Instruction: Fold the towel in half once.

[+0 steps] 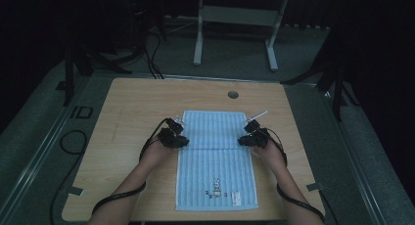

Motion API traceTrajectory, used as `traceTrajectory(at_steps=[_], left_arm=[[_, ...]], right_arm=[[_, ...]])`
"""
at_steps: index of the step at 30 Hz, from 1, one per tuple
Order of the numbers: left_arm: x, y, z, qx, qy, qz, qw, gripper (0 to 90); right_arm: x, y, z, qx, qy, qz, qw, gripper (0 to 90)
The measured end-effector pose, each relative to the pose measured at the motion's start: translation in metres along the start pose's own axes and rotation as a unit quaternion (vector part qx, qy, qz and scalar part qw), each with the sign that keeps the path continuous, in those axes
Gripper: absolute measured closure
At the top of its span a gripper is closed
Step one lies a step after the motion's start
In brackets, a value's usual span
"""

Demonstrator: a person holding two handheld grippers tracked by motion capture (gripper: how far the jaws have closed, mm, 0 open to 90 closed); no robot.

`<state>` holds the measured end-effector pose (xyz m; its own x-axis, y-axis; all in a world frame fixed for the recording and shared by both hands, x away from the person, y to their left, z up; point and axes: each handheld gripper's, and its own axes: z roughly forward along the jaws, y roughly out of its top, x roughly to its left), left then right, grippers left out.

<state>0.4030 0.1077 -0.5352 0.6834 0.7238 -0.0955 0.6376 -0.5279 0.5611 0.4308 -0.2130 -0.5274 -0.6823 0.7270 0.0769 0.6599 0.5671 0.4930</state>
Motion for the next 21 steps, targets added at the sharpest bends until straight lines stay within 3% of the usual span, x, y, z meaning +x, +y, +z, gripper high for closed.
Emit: traceTrajectory(at_steps=[4, 7, 10, 12, 13, 14, 17, 21], left_arm=[[0.001, 0.001, -0.003, -0.002, -0.011, -0.006, 0.9999, 77.0], [0.006, 0.006, -0.006, 0.001, -0.005, -0.009, 0.9999, 74.7], [0.013, 0.013, -0.01, -0.003, 0.013, -0.028, 0.9995, 61.8], [0.021, 0.017, -0.013, -0.014, 0.018, -0.04, 0.9989, 60.5], [0.023, 0.02, -0.013, -0.017, 0.032, -0.043, 0.9984, 60.3], [0.025, 0.024, -0.012, -0.015, 0.044, -0.042, 0.998, 58.4], [0.033, 0.036, -0.008, -0.013, 0.053, -0.043, 0.9976, 57.8], [0.051, 0.046, -0.003, -0.021, 0.041, -0.077, 0.9959, 55.2]], right_arm=[[0.001, 0.002, -0.006, -0.004, -0.001, -0.006, 1.0, 75.6], [-0.004, 0.008, -0.014, -0.014, -0.001, -0.002, 0.9999, 70.6], [-0.013, 0.018, -0.022, -0.022, -0.01, 0.001, 0.9997, 68.9], [-0.02, 0.024, -0.025, -0.025, -0.014, 0.009, 0.9995, 68.9], [-0.024, 0.028, -0.026, -0.027, -0.015, 0.015, 0.9994, 68.9], [-0.028, 0.031, -0.027, -0.03, -0.018, 0.02, 0.9992, 68.4], [-0.041, 0.042, -0.027, -0.032, -0.032, 0.032, 0.9985, 64.7], [-0.056, 0.055, -0.025, -0.025, -0.046, 0.065, 0.9965, 59.5]])
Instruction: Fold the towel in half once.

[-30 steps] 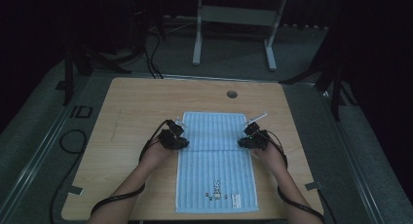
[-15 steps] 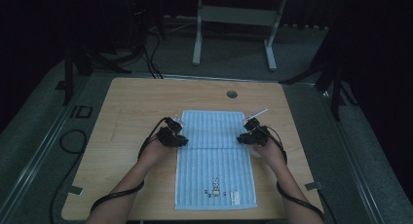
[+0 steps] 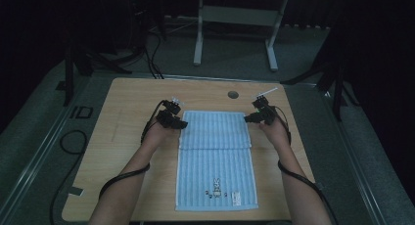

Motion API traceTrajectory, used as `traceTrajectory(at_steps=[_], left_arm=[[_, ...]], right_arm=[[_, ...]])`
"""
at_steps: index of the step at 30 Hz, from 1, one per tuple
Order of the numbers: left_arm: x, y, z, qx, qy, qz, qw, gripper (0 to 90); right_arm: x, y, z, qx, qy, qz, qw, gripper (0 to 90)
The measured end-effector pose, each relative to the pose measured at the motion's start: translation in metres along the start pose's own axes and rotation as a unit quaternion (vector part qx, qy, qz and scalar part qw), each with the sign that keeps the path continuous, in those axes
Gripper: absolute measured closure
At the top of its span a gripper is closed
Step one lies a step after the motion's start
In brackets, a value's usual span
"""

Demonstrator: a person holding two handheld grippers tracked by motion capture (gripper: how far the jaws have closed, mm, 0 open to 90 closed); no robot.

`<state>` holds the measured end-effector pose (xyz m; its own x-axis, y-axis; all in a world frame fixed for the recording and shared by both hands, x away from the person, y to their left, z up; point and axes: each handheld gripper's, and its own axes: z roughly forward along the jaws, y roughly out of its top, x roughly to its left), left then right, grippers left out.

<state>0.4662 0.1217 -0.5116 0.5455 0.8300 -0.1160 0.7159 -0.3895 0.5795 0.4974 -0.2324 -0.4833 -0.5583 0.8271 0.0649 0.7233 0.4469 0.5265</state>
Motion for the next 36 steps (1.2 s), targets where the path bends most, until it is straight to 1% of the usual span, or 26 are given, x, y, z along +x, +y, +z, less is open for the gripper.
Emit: traceTrajectory(at_steps=[1, 2, 4, 5, 6, 7, 8, 9, 11, 14, 15, 17, 19, 20, 21, 22, 24, 26, 27, 28, 29, 30, 32, 33, 34, 36], left_arm=[[0.004, 0.002, 0.002, -0.002, -0.005, -0.005, 1.0, 55.2], [0.007, 0.003, 0.004, -0.002, 0.002, -0.006, 1.0, 55.3], [0.013, 0.006, 0.009, 0.001, 0.002, -0.015, 0.9999, 55.2], [0.016, 0.007, 0.011, 0.001, 0.009, -0.018, 0.9998, 55.2], [0.018, 0.008, 0.013, 0.002, 0.011, -0.023, 0.9997, 55.2], [0.021, 0.009, 0.015, -0.001, 0.007, -0.032, 0.9995, 55.2], [0.022, 0.01, 0.017, -0.006, 0.007, -0.038, 0.9992, 55.2], [0.023, 0.012, 0.019, -0.006, 0.008, -0.04, 0.9992, 55.3], [0.024, 0.015, 0.023, -0.009, 0.009, -0.044, 0.999, 55.2], [0.022, 0.018, 0.029, 0.0, 0.011, -0.039, 0.9992, 55.2], [0.021, 0.019, 0.031, 0.0, 0.011, -0.038, 0.9992, 55.2], [0.019, 0.021, 0.035, 0.01, 0.015, -0.035, 0.9992, 55.2], [0.018, 0.021, 0.038, 0.009, 0.009, -0.039, 0.9991, 55.2], [0.018, 0.021, 0.04, 0.01, 0.01, -0.039, 0.9991, 55.1], [0.017, 0.02, 0.043, 0.015, 0.013, -0.039, 0.999, 55.2], [0.017, 0.02, 0.044, 0.013, 0.012, -0.04, 0.999, 55.2], [0.016, 0.02, 0.045, 0.008, 0.011, -0.041, 0.9991, 55.1], [0.012, 0.021, 0.046, 0.01, 0.017, -0.028, 0.9994, 55.1], [0.008, 0.021, 0.047, 0.013, 0.023, -0.016, 0.9995, 55.3], [0.005, 0.021, 0.047, 0.014, 0.023, -0.008, 0.9996, 56.2], [0.001, 0.022, 0.048, 0.015, 0.022, -0.002, 0.9997, 59.6], [-0.003, 0.022, 0.049, 0.016, 0.023, 0.005, 0.9996, 65.3], [-0.007, 0.024, 0.05, 0.022, 0.012, 0.014, 0.9996, 79.8], [-0.008, 0.024, 0.05, 0.024, 0.014, 0.017, 0.9995, 84.1], [-0.009, 0.025, 0.05, 0.025, 0.017, 0.019, 0.9994, 85.3], [-0.008, 0.026, 0.047, 0.022, 0.013, 0.016, 0.9996, 86.3]], right_arm=[[-0.003, 0.004, 0.002, 0.002, -0.004, 0.006, 1.0, 58.3], [-0.005, 0.007, 0.004, 0.004, -0.007, 0.013, 0.9999, 57.4], [-0.011, 0.014, 0.01, 0.015, -0.017, 0.025, 0.9994, 55.0], [-0.012, 0.017, 0.013, 0.022, -0.023, 0.027, 0.9991, 54.4], [-0.014, 0.02, 0.017, 0.029, -0.027, 0.032, 0.9987, 53.2], [-0.015, 0.023, 0.022, 0.036, -0.032, 0.031, 0.9984, 52.3], [-0.015, 0.025, 0.026, 0.043, -0.038, 0.031, 0.9979, 51.8], [-0.015, 0.027, 0.03, 0.047, -0.04, 0.031, 0.9976, 51.3], [-0.015, 0.029, 0.037, 0.045, -0.03, 0.044, 0.9975, 51.1], [-0.014, 0.028, 0.048, 0.058, -0.039, 0.047, 0.9964, 51.0], [-0.015, 0.028, 0.051, 0.057, -0.038, 0.052, 0.9963, 51.0], [-0.014, 0.028, 0.057, 0.058, -0.043, 0.05, 0.9961, 51.0], [-0.014, 0.028, 0.062, 0.064, -0.047, 0.052, 0.9955, 51.1], [-0.014, 0.027, 0.066, 0.066, -0.047, 0.054, 0.9952, 50.9], [-0.014, 0.027, 0.067, 0.061, -0.051, 0.051, 0.9955, 51.6], [-0.013, 0.028, 0.067, 0.058, -0.053, 0.051, 0.9956, 54.5], [-0.008, 0.029, 0.067, 0.062, -0.055, 0.038, 0.9959, 59.5], [-0.003, 0.029, 0.067, 0.063, -0.054, 0.021, 0.9963, 68.0], [-0.002, 0.029, 0.067, 0.065, -0.051, 0.017, 0.9964, 71.5], [-0.001, 0.029, 0.067, 0.065, -0.049, 0.016, 0.9965, 74.7], [0.0, 0.029, 0.067, 0.065, -0.047, 0.016, 0.9967, 78.4], [0.002, 0.029, 0.067, 0.065, -0.046, 0.014, 0.9967, 81.7], [0.005, 0.029, 0.068, 0.068, -0.05, 0.001, 0.9964, 83.7], [0.007, 0.029, 0.068, 0.071, -0.052, -0.003, 0.9961, 84.2], [0.008, 0.03, 0.067, 0.074, -0.054, -0.008, 0.9958, 84.5], [0.009, 0.029, 0.065, 0.072, -0.057, -0.016, 0.9957, 85.0]])
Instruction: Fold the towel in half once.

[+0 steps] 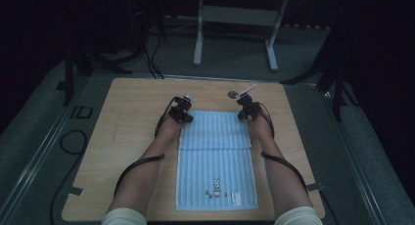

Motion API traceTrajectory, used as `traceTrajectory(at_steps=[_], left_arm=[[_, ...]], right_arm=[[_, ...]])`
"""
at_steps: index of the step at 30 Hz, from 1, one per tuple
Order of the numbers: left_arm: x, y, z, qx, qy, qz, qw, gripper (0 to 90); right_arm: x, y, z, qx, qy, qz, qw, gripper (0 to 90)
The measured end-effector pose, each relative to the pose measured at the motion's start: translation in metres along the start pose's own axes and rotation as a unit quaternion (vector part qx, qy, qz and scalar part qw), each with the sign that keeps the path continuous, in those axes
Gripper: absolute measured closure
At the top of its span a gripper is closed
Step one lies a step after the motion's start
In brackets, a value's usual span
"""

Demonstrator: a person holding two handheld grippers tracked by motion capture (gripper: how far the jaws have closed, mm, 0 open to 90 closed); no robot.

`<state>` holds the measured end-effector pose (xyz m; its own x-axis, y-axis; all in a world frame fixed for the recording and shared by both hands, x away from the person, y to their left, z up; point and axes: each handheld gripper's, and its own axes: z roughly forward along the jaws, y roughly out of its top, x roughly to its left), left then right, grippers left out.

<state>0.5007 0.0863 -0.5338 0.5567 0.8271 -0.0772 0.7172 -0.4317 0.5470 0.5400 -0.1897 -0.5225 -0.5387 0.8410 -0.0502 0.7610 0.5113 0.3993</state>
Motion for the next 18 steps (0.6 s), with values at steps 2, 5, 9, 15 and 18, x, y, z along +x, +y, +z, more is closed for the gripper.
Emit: traceTrajectory(at_steps=[2, 5, 9, 15, 18], left_arm=[[0.003, 0.002, -0.008, -0.012, -0.011, -0.007, 0.9998, 86.7], [0.008, 0.01, -0.028, -0.041, -0.036, -0.02, 0.9983, 86.9], [0.007, 0.022, -0.054, -0.065, -0.028, -0.008, 0.9974, 86.8], [0.003, 0.038, -0.096, -0.123, -0.03, -0.001, 0.992, 86.6], [0.001, 0.046, -0.123, -0.155, -0.035, 0.002, 0.9872, 86.6]], right_arm=[[-0.002, 0.0, -0.006, -0.01, 0.01, -0.002, 0.9999, 85.2], [-0.007, 0.002, -0.02, -0.027, 0.015, -0.005, 0.9995, 85.3], [-0.012, 0.009, -0.046, -0.062, 0.017, -0.005, 0.9979, 85.3], [-0.014, 0.02, -0.089, -0.11, 0.01, -0.011, 0.9939, 85.2], [-0.017, 0.025, -0.114, -0.132, 0.005, -0.016, 0.9912, 85.2]])
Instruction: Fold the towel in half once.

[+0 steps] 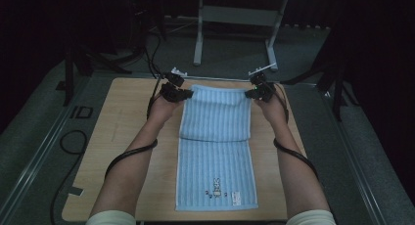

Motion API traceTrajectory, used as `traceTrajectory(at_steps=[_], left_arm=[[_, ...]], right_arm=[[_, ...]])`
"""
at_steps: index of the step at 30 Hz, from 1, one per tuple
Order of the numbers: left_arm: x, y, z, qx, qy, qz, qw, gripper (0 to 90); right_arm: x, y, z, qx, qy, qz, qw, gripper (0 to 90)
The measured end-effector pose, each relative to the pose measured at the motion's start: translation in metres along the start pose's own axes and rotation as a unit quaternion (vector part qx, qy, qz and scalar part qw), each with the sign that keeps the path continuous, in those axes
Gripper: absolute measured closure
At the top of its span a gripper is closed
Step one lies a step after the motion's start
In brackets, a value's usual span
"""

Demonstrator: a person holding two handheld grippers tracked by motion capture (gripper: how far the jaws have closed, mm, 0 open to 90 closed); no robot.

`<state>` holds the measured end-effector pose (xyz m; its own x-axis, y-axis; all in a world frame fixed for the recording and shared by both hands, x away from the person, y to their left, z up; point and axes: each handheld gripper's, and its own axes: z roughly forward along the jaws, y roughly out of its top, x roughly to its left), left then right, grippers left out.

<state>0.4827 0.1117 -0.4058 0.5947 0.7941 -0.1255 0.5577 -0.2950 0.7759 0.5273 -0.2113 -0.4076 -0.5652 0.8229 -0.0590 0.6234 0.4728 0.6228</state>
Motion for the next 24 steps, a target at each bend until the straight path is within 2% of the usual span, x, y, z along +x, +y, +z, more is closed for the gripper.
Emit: traceTrajectory(at_steps=[4, 5, 7, 8, 10, 11, 13, 14, 16, 17, 20, 21, 22, 24], left_arm=[[-0.009, 0.012, -0.028, -0.034, -0.007, 0.015, 0.9993, 86.6], [-0.012, 0.012, -0.032, -0.039, -0.003, 0.019, 0.999, 86.6], [-0.017, 0.011, -0.044, -0.051, -0.008, 0.025, 0.9984, 86.5], [-0.021, 0.009, -0.048, -0.055, -0.001, 0.03, 0.998, 86.5], [-0.028, 0.001, -0.056, -0.055, -0.002, 0.044, 0.9975, 86.5], [-0.032, -0.005, -0.059, -0.056, 0.004, 0.051, 0.9971, 86.4], [-0.038, -0.018, -0.064, -0.057, -0.003, 0.057, 0.9968, 86.4], [-0.041, -0.026, -0.067, -0.059, -0.001, 0.056, 0.9967, 86.3], [-0.045, -0.043, -0.07, -0.058, -0.006, 0.053, 0.9969, 86.3], [-0.046, -0.052, -0.07, -0.061, -0.008, 0.045, 0.9971, 86.3], [-0.053, -0.078, -0.069, -0.055, -0.016, 0.037, 0.9976, 86.3], [-0.055, -0.086, -0.068, -0.046, -0.02, 0.038, 0.998, 86.3], [-0.06, -0.098, -0.067, -0.051, -0.016, 0.044, 0.9976, 86.3], [-0.065, -0.116, -0.065, -0.039, -0.028, 0.038, 0.9981, 86.3]], right_arm=[[-0.002, 0.013, -0.036, -0.037, 0.004, -0.006, 0.9993, 85.2], [-0.002, 0.015, -0.047, -0.048, 0.005, -0.009, 0.9988, 85.1], [-0.001, 0.015, -0.06, -0.058, 0.012, -0.015, 0.9981, 85.1], [0.001, 0.013, -0.068, -0.067, 0.012, -0.017, 0.9975, 85.1], [0.005, 0.007, -0.079, -0.08, 0.024, -0.023, 0.9963, 85.1], [0.008, 0.002, -0.084, -0.087, 0.023, -0.028, 0.9955, 85.1], [0.016, -0.009, -0.091, -0.093, 0.036, -0.038, 0.9943, 85.1], [0.02, -0.016, -0.094, -0.097, 0.036, -0.046, 0.9936, 85.1], [0.027, -0.034, -0.098, -0.101, 0.058, -0.052, 0.9918, 85.1], [0.03, -0.041, -0.099, -0.105, 0.061, -0.054, 0.9912, 85.1], [0.043, -0.066, -0.096, -0.097, 0.077, -0.063, 0.9903, 85.0], [0.047, -0.074, -0.094, -0.096, 0.082, -0.063, 0.99, 85.0], [0.05, -0.082, -0.092, -0.091, 0.085, -0.067, 0.9899, 85.0], [0.056, -0.099, -0.088, -0.091, 0.097, -0.065, 0.989, 85.0]])
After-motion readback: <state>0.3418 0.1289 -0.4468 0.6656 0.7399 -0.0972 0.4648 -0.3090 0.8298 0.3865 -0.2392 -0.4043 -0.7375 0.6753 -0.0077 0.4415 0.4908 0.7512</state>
